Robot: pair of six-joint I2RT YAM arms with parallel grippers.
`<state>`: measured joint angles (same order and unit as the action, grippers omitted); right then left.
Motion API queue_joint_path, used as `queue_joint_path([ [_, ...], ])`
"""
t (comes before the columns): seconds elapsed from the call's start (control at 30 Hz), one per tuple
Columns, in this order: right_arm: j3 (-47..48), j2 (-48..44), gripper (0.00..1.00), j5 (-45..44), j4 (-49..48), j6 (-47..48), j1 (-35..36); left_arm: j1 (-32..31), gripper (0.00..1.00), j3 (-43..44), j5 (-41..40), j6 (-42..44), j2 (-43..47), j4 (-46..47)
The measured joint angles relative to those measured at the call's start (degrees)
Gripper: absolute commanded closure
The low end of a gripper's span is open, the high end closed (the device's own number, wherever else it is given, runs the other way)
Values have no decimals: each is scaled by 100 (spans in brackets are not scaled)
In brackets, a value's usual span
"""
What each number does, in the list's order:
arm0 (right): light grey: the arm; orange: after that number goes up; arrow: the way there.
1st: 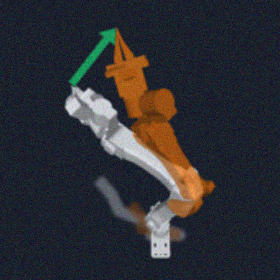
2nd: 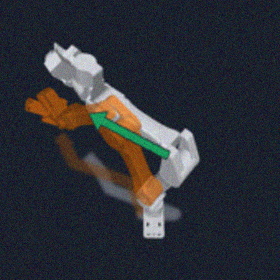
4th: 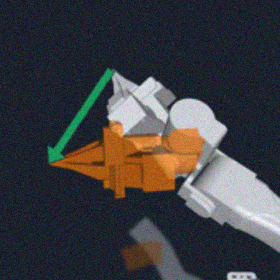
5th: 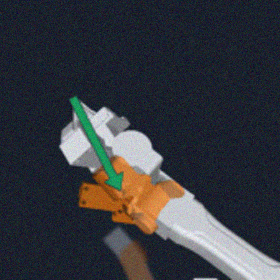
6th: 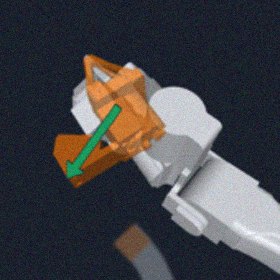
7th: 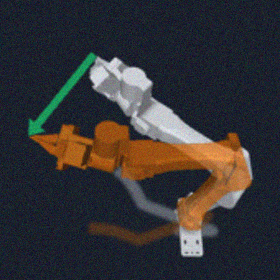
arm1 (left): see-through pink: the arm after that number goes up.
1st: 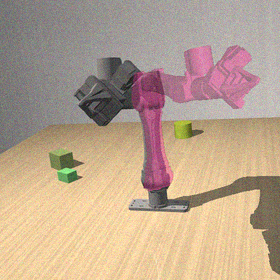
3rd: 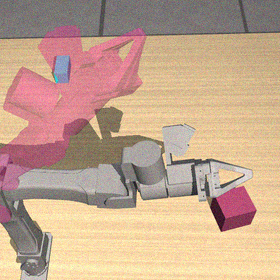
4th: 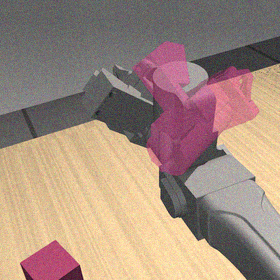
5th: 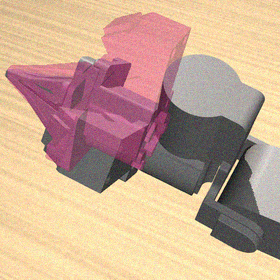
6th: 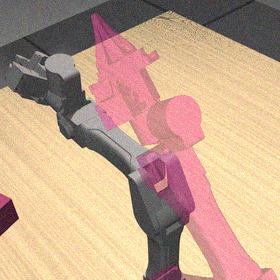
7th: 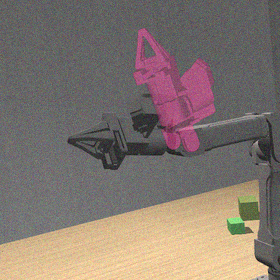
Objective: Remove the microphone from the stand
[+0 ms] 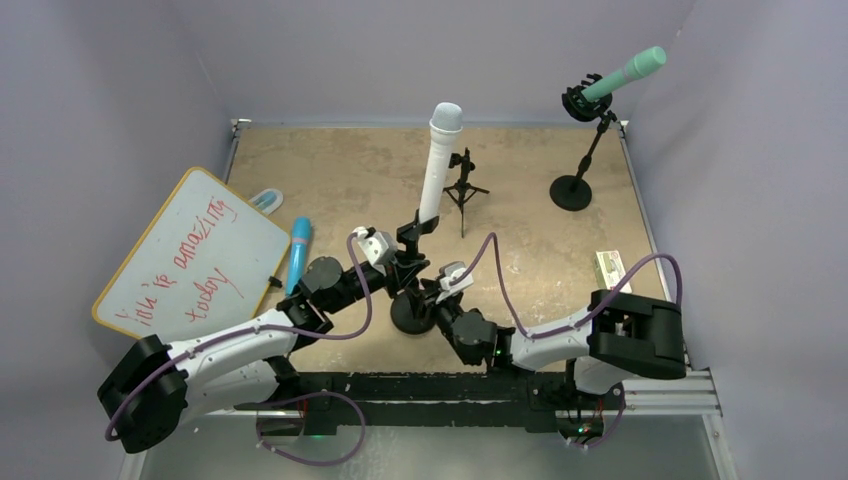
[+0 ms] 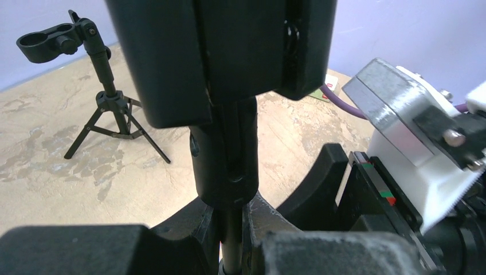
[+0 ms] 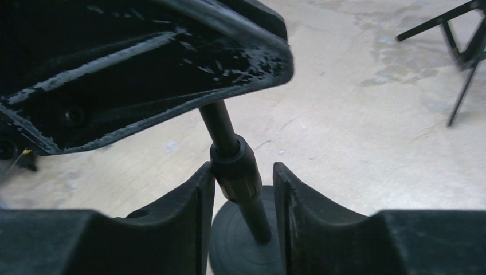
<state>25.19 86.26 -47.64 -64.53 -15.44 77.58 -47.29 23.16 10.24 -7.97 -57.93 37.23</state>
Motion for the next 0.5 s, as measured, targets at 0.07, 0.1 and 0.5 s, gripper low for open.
queue_joint_path([
  [0.07, -146, -101, 45, 225, -15, -177, -85, 2, 100, -63, -2, 2, 52, 55],
  [0.1, -212, -157, 41, 365, -24, -258, -144, 2, 100, -83, 0, 4, 63, 81],
  [0.5, -319, -81, 51, 2498, -111, -286, -931, 7, 100, -94, 20, 2, 72, 96],
])
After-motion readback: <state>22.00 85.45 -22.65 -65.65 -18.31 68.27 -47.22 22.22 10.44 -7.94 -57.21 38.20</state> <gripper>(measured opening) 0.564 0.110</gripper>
